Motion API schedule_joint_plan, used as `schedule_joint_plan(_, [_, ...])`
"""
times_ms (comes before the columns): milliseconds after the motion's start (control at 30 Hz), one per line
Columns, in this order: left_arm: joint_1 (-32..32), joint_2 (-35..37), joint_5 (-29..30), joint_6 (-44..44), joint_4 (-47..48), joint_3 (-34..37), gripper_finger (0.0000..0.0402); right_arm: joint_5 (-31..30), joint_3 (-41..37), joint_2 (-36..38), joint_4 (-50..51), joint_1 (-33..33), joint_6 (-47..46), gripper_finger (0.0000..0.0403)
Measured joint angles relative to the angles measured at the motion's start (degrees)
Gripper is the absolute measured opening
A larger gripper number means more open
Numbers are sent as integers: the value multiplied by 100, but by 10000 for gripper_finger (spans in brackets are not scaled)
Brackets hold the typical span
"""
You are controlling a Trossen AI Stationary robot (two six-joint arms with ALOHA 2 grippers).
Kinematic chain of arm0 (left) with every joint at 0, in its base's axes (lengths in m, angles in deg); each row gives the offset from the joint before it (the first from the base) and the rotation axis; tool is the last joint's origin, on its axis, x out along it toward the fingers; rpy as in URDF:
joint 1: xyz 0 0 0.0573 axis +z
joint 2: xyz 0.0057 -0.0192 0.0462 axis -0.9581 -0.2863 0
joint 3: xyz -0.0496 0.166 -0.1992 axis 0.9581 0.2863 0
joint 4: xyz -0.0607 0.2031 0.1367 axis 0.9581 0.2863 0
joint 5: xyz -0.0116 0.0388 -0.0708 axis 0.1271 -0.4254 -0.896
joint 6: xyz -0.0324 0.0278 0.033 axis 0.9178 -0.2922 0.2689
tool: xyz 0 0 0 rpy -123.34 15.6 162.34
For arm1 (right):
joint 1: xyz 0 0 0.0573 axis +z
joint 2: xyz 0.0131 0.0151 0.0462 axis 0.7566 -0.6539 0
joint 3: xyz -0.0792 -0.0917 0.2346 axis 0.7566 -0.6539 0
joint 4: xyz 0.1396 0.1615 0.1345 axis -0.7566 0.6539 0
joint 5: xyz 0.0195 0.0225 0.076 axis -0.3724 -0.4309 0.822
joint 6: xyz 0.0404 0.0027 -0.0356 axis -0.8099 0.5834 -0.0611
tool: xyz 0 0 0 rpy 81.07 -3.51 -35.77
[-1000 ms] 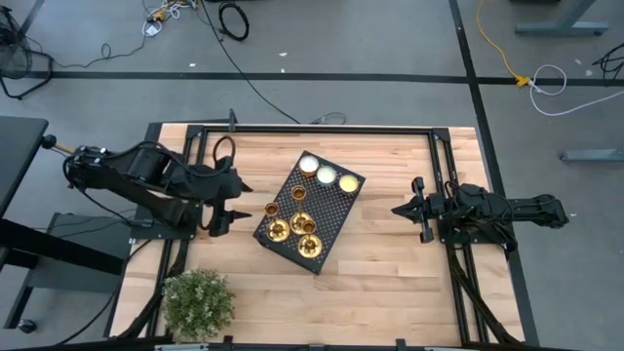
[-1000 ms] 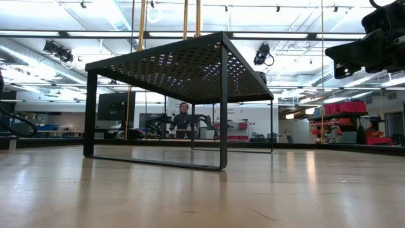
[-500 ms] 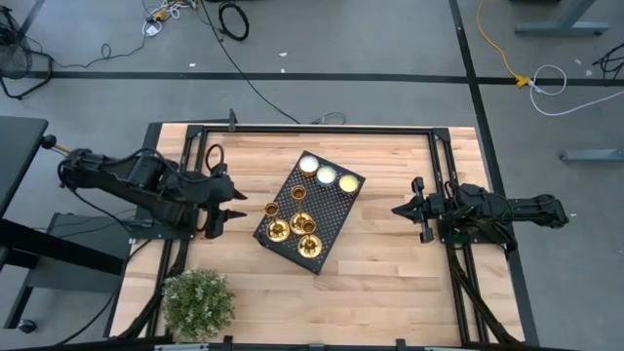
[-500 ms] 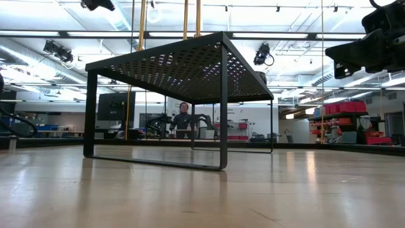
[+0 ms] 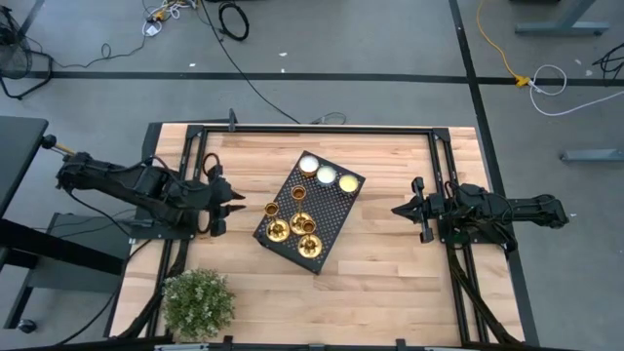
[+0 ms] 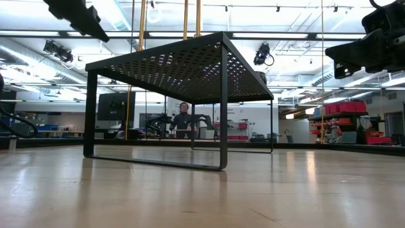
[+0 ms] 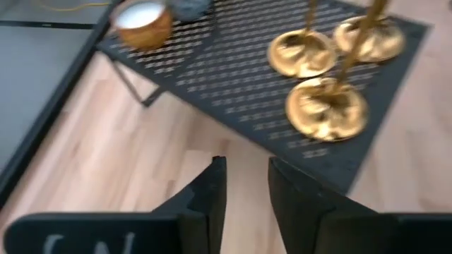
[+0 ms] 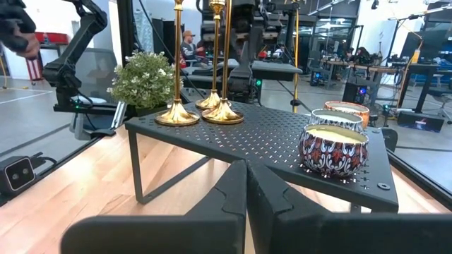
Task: Stock candles on shelf
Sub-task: Return to Home Position
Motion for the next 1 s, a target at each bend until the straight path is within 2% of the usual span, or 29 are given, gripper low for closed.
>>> schedule_joint_plan(133, [97, 45, 308, -10, -14, 88, 86, 0, 0, 0, -2, 0, 0, 6])
schedule_joint_plan(367, [326, 45, 346, -280, -47, 122, 37, 2, 0, 0, 0, -2, 0, 6])
schedule_joint_plan(500, [534, 131, 296, -452, -312, 402, 7, 1, 0, 0, -2, -2, 0, 6])
schedule_joint_plan(1000, [1264, 897, -725, -710, -1914, 1590, 4, 0, 0, -2, -2, -2, 0, 6])
